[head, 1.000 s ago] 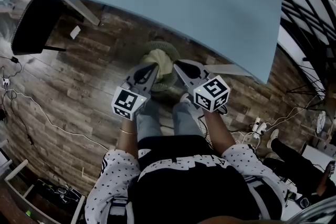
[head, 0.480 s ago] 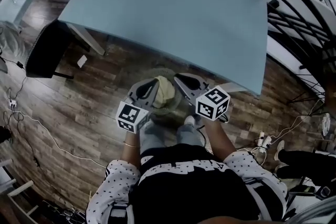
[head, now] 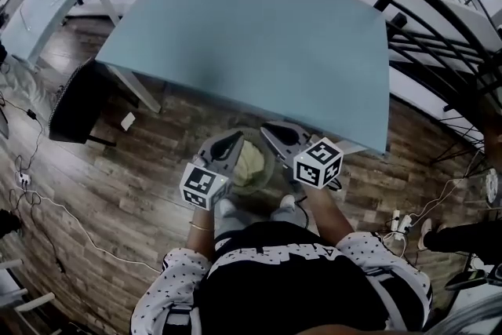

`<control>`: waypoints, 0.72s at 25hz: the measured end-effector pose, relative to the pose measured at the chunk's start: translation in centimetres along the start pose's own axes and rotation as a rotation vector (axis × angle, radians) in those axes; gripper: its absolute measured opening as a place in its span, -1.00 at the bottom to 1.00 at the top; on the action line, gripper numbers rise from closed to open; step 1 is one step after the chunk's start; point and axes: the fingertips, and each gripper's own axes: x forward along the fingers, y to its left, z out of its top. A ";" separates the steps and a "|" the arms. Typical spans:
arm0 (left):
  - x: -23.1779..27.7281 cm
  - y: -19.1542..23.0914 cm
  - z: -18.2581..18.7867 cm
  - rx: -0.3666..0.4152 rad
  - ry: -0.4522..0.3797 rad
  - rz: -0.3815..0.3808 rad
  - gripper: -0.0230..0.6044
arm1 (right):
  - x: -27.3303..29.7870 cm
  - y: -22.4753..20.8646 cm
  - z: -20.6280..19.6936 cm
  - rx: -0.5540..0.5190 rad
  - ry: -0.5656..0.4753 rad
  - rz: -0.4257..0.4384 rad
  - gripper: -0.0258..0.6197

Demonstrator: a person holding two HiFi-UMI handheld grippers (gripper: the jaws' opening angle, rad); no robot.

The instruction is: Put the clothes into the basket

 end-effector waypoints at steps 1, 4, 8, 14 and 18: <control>0.1 -0.1 0.3 0.004 -0.005 -0.004 -0.87 | -0.1 0.0 0.3 -0.005 -0.002 -0.002 -0.80; 0.2 0.0 1.3 0.017 -0.029 -0.014 -0.87 | -0.1 0.1 1.3 -0.022 -0.012 -0.013 -0.80; 0.1 0.3 2.3 0.031 -0.048 -0.026 -0.87 | 0.1 0.3 2.4 -0.042 -0.025 -0.026 -0.80; -0.3 0.1 4.4 0.067 -0.067 -0.058 -0.87 | 0.2 0.7 3.7 -0.062 -0.049 -0.047 -0.80; -0.8 -0.1 5.4 0.099 -0.069 -0.086 -0.87 | 0.0 1.4 4.9 -0.074 -0.083 -0.056 -0.80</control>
